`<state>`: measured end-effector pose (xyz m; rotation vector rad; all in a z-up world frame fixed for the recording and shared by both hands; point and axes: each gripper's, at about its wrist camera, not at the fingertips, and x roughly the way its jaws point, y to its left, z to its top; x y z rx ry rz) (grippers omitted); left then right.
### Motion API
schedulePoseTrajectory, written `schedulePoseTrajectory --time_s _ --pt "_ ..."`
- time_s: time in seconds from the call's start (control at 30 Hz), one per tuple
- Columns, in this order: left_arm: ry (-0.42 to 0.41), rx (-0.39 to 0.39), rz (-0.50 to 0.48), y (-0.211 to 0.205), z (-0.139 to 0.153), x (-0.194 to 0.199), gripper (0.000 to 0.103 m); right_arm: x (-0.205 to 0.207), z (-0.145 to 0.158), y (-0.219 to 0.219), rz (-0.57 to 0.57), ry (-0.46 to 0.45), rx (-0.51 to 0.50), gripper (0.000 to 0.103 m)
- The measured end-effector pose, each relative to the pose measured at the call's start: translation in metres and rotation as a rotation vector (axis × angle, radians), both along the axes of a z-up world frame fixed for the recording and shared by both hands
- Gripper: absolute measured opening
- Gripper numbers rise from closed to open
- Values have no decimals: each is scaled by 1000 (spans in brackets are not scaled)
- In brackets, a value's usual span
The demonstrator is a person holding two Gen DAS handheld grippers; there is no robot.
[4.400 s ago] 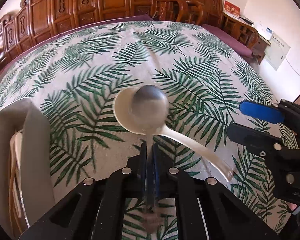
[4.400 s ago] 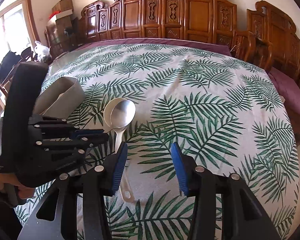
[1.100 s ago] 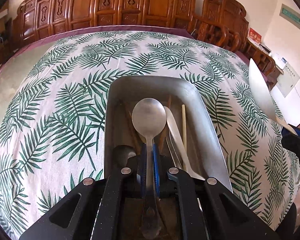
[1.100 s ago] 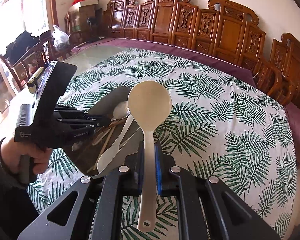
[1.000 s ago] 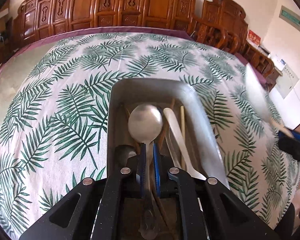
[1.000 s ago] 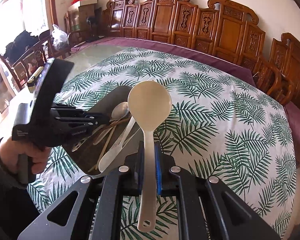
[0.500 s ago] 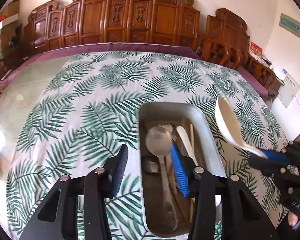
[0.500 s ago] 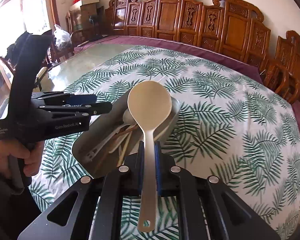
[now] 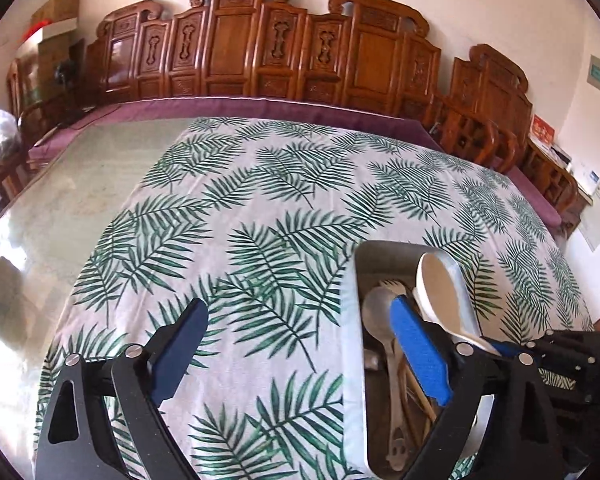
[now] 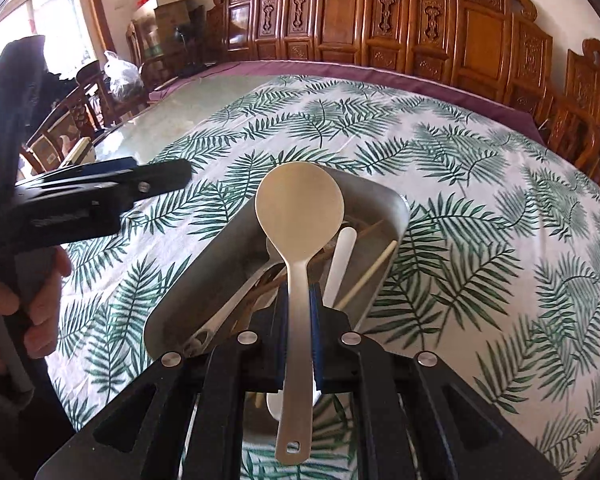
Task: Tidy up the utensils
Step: 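Lower the white spoon into the grey tray and open the right tool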
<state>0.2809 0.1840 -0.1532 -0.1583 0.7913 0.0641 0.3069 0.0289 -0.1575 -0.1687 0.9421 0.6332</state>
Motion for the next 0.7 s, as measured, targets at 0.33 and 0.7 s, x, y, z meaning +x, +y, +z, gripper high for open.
schedulePoseTrajectory --time_s 0.33,0.7 --pt "0 -17 15 8 1 1 90 25 -26 24 -48 52 -1 11" --pt "4 -14 16 9 -1 1 90 34 -34 22 -95 73 14 11"
